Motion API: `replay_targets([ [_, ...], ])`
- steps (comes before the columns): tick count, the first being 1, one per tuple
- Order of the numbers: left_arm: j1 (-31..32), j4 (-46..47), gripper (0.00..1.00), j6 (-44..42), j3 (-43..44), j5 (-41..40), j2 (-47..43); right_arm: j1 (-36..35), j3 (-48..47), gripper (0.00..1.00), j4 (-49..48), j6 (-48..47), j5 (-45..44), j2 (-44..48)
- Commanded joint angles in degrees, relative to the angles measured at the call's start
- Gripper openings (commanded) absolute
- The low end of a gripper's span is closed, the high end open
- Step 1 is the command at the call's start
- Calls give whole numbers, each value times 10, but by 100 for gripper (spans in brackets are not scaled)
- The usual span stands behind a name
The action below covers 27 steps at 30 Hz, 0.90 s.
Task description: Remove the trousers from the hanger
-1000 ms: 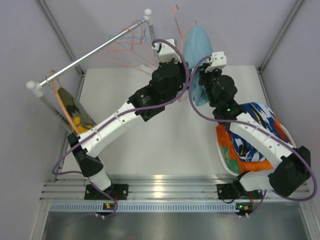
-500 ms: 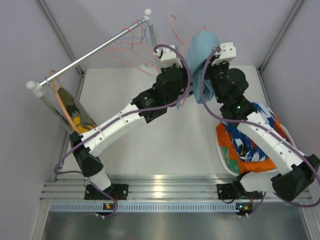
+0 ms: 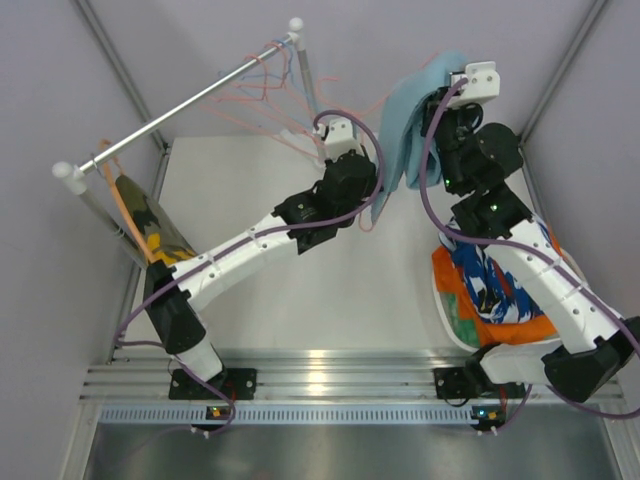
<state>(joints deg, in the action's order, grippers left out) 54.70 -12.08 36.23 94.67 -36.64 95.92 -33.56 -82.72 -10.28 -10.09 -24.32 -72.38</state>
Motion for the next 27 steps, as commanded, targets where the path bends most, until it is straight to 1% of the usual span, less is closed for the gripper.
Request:
replay_targets([
  [1, -2, -25, 0, 7, -26, 12, -24, 3, -68, 0, -161, -43, -29, 36],
  [13, -5, -27, 0, 11, -98, 34, -31, 3, -84, 0, -175, -148, -76, 86],
  [18, -6, -23, 0, 4, -105, 33, -33, 3, -72, 0, -143, -198, -106, 120],
  [27, -16, -15, 0, -6, -118, 50, -42, 3, -10, 0, -87, -312, -248, 232],
])
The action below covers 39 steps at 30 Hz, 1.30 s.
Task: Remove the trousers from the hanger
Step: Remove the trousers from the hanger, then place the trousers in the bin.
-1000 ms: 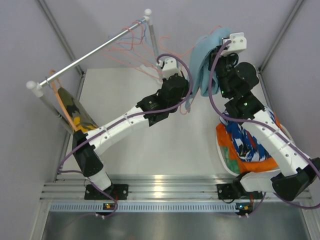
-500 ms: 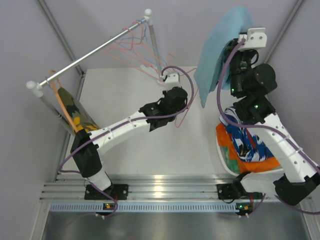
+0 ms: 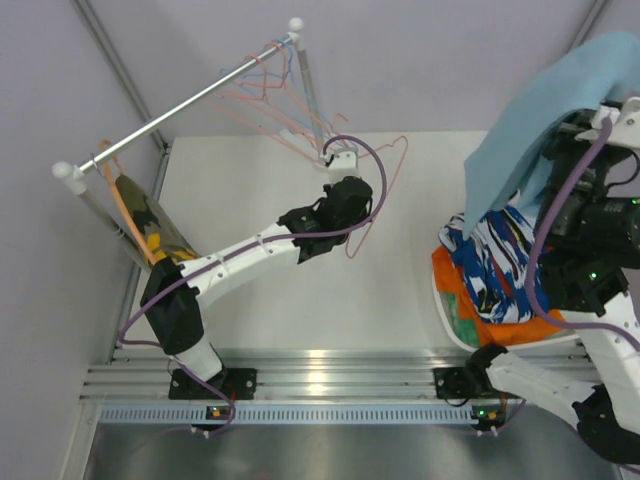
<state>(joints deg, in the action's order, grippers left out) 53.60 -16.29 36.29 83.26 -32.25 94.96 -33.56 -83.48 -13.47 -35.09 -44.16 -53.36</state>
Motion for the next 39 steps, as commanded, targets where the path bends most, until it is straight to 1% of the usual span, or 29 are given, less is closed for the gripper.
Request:
replay_targets([
  [1, -6, 29, 0, -8, -5, 10, -35, 3, -1, 0, -47, -72, -58, 59],
  [4, -8, 30, 0, -12, -5, 13, -34, 3, -5, 0, -21, -104, -94, 84],
  [11, -10, 29, 0, -18, -3, 18, -35, 3, -20, 0, 47, -196, -176, 106],
  [13, -12, 28, 0, -18, -2, 18, -35, 3, -11, 0, 63, -204, -199, 115],
  [14, -13, 28, 0, -18, -2, 18, -34, 3, -5, 0, 90, -205, -204, 119],
  [18, -15, 23, 0, -18, -4, 19, -35, 3, 44, 0, 119, -224, -246, 128],
  [23, -17, 19, 0, -15, -10, 23, -36, 3, 81, 0, 96, -272, -287, 136],
  [28, -19, 17, 0, -11, -14, 28, -34, 3, 45, 0, 101, -267, -284, 143],
  [31, -21, 17, 0, -10, -16, 29, -33, 3, 30, 0, 97, -282, -282, 144],
  [35, -23, 18, 0, -8, -19, 32, -30, 3, 27, 0, 80, -326, -283, 147],
  [39, -25, 22, 0, -8, -21, 37, -28, 3, 29, 0, 79, -337, -290, 157],
])
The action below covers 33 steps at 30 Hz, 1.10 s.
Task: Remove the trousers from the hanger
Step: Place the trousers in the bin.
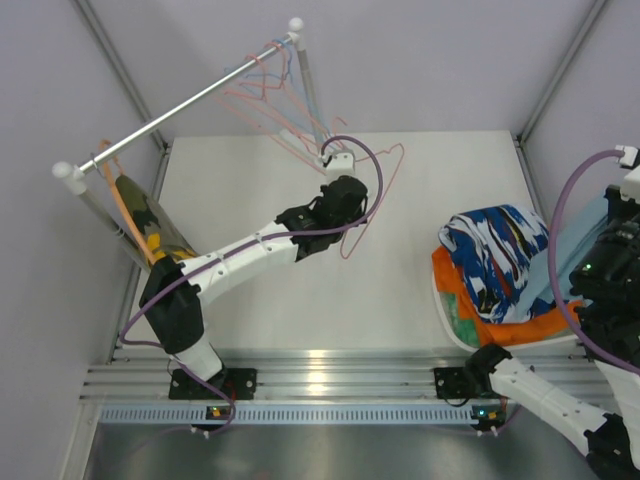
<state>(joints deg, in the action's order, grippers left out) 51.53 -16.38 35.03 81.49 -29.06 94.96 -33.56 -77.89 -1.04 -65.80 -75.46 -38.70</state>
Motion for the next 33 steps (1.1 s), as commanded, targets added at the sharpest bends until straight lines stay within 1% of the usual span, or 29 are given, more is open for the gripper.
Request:
replay_targets([
  [1, -4, 23, 0, 5, -3, 5, -26, 3, -26, 0, -44, -35, 22, 11],
  [10, -7, 23, 0, 5, -4, 14, -23, 3, 4, 0, -35, -92, -25, 18],
  [15, -11, 24, 0, 9, -12, 15, -25, 3, 61, 0, 1, -86, -27, 20],
  [16, -11, 24, 0, 10, -13, 16, -28, 3, 68, 0, 9, -65, -26, 20],
  [17, -11, 24, 0, 11, -16, 16, -28, 3, 77, 0, 50, -48, -21, 20],
  [18, -12, 24, 0, 12, -17, 16, -29, 3, 78, 0, 70, -29, -17, 16],
  [19, -13, 23, 0, 11, -19, 15, -31, 3, 79, 0, 96, 16, -13, 13],
  [20, -13, 23, 0, 11, -20, 15, -32, 3, 80, 0, 135, 37, -6, 10],
  [23, -17, 25, 0, 10, -24, 14, -37, 3, 84, 0, 191, 120, 16, -5],
  [24, -19, 25, 0, 10, -26, 13, -37, 3, 85, 0, 231, 144, 25, -13],
  [25, -20, 25, 0, 10, -27, 14, -39, 3, 85, 0, 252, 192, 35, -17],
  [27, -21, 26, 0, 11, -28, 14, -40, 3, 92, 0, 300, 250, 53, -34],
  [30, -24, 26, 0, 11, -31, 14, -43, 3, 113, 0, 342, 303, 80, -54],
  [33, -27, 27, 0, 11, -35, 12, -48, 3, 137, 0, 348, 329, 98, -65],
])
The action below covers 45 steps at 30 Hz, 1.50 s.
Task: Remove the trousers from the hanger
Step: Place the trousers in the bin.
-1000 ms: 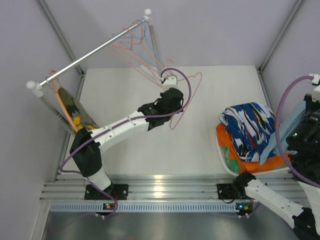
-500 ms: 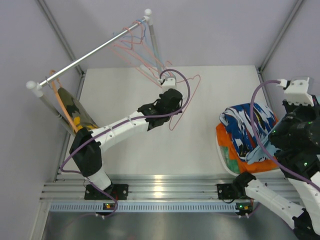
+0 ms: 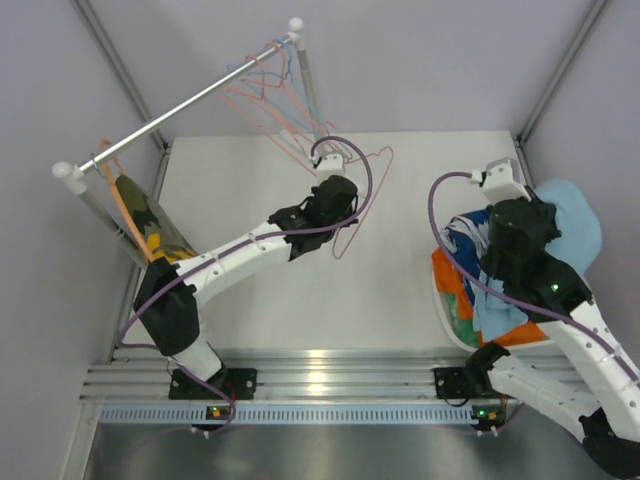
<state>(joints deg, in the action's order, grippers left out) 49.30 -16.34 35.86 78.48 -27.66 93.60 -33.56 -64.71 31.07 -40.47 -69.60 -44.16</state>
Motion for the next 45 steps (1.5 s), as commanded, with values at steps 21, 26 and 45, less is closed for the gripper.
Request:
replay_targets([
  [21, -14, 52, 0, -62, 3, 39, -62, 4, -128, 53, 383, 401, 320, -85],
  [26, -14, 47, 0, -78, 19, 54, -57, 3, -242, 86, 380, 450, 404, -60],
  [45, -13, -15, 0, -258, -84, 190, -251, 210, -183, 92, 197, 581, 459, -84],
])
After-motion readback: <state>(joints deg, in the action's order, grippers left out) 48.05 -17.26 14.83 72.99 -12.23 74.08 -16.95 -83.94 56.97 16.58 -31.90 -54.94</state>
